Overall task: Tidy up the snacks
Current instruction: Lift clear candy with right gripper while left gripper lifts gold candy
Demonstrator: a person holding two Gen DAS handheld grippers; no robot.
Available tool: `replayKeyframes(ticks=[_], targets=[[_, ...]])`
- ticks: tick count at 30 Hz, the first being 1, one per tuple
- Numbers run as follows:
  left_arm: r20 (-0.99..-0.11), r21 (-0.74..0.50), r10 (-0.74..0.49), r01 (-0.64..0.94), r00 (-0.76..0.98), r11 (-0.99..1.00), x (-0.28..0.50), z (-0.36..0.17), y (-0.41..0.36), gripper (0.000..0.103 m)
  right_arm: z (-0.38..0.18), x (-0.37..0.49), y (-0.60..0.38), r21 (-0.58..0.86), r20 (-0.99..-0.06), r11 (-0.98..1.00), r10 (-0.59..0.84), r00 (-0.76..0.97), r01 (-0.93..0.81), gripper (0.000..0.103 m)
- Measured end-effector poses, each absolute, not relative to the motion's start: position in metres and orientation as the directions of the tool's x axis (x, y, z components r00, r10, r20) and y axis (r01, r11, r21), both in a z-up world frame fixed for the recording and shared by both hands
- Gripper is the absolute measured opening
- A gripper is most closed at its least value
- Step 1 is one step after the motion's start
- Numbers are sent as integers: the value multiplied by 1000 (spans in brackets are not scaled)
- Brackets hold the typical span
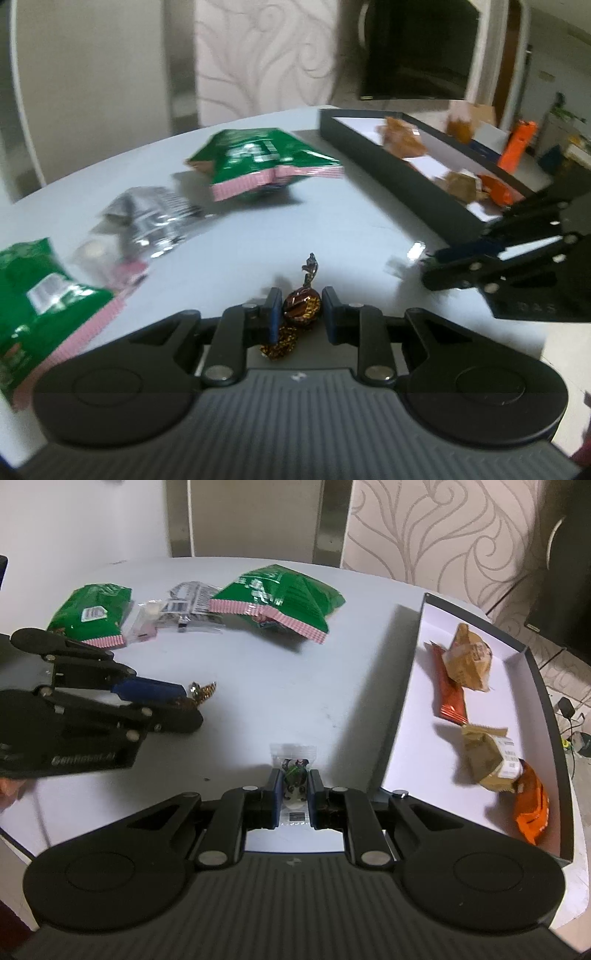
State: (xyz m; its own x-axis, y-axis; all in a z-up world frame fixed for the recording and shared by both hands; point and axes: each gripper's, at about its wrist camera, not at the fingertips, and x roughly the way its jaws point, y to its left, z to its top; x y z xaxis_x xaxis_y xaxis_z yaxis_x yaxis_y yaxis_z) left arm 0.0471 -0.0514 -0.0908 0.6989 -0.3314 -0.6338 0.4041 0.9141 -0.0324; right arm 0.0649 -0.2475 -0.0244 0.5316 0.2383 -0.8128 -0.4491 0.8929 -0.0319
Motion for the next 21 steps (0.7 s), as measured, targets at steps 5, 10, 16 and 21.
replayKeyframes(ticks=[5,10,16,21], targets=[[-646,-23,-261,324,718,946,52,-89,-41,26,-20,63,-235,-24,-806,882,262,531,-471,16],[-657,-21,-228,285,718,958,56,-88,-34,26,-19,61,-224,-21,-806,873,274,524,-487,16],[-650,-17,-213,266,729,964,56,-82,-30,26,-17,55,-215,-18,-804,868,282,524,-496,16],[-634,-9,-207,260,745,966,56,-73,-31,26,-12,51,-214,-13,-798,871,287,530,-492,16]])
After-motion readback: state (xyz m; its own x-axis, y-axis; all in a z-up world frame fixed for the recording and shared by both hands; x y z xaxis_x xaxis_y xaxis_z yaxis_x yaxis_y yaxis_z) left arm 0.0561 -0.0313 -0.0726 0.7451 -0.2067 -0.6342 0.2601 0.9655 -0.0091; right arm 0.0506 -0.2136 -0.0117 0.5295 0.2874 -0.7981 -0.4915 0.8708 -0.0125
